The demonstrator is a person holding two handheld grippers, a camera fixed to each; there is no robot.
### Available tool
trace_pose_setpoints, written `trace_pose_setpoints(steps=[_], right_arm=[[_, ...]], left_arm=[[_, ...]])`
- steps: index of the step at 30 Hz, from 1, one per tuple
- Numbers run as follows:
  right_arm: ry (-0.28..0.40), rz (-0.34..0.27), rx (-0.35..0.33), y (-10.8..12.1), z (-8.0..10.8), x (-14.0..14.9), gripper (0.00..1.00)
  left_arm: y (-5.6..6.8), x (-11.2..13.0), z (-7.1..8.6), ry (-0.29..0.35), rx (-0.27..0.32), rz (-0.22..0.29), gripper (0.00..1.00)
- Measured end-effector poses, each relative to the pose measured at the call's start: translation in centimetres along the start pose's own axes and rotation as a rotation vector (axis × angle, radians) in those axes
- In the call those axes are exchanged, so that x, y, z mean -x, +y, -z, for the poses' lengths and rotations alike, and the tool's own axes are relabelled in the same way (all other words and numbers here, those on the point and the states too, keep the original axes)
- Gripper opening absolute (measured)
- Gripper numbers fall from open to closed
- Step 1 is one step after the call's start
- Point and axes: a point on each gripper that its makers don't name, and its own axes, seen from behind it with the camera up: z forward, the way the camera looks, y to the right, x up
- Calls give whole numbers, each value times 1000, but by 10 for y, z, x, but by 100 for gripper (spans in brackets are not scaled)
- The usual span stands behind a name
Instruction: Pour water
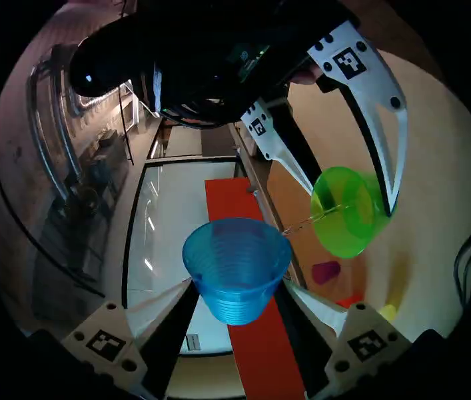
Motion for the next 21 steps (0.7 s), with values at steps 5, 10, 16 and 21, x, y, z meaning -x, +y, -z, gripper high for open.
trace_pose_setpoints(steps=[5, 10, 16, 21], right_arm=[[3, -2, 0, 1, -1, -1, 88], [5, -3, 0, 1, -2, -1, 88], [7, -3, 1, 2, -2, -3, 88], [9, -7, 3, 2, -3, -4, 88]], left_arm=[[0, 0, -1, 1, -4, -26, 77], [0, 0, -2, 2, -5, -25, 77], [-1, 3, -4, -1, -7, -13, 77], [-2, 5, -6, -6, -7, 15, 77]])
